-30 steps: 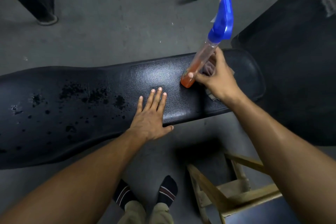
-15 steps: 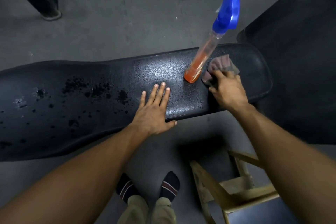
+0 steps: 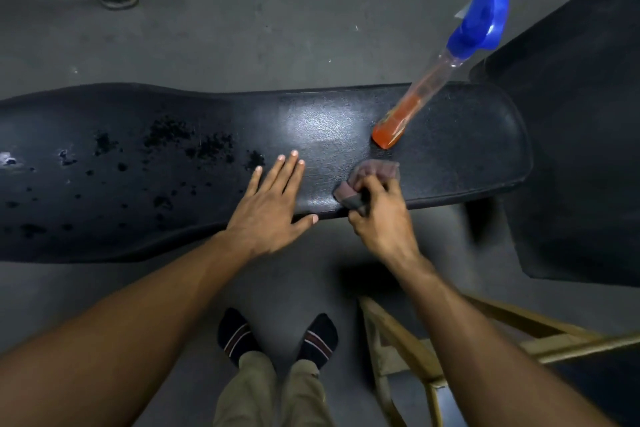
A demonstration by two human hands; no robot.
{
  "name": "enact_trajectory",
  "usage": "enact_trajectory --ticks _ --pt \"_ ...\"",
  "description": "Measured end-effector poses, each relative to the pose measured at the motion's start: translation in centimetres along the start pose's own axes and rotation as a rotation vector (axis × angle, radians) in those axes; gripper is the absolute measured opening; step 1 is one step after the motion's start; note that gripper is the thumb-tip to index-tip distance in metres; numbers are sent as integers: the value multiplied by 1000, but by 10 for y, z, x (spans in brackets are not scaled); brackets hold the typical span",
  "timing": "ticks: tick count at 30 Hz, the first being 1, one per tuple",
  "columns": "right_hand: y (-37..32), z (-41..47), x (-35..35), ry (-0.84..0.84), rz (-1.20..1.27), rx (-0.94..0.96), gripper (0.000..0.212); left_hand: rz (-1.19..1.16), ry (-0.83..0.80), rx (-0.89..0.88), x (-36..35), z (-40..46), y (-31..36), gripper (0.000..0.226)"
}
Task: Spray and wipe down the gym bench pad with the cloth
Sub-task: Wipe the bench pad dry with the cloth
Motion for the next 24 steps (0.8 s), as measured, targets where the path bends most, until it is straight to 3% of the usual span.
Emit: enact_trajectory --ticks 7,14,20,24 --pt "-53 -9 -48 -164 -156 232 50 0 3 153 -6 -42 -64 101" --pt "-68 12 -69 -32 -399 281 79 -20 -10 265 -13 -81 -122 101" --pt "-76 16 -100 -85 -337 306 63 -66 -5 310 -20 -98 -154 101" --pt "-96 3 -132 -177 -383 427 66 -77 21 314 -19 -94 -163 101"
Point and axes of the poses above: each hand's wrist, its own z-axis towards the middle knuckle, its own x-axis out of the back of the hand, y = z × x, the point moved 3 cm from there along z, towards the middle knuckle, and after that the axes turned 10 degrees about z, right-handed, at the moved point
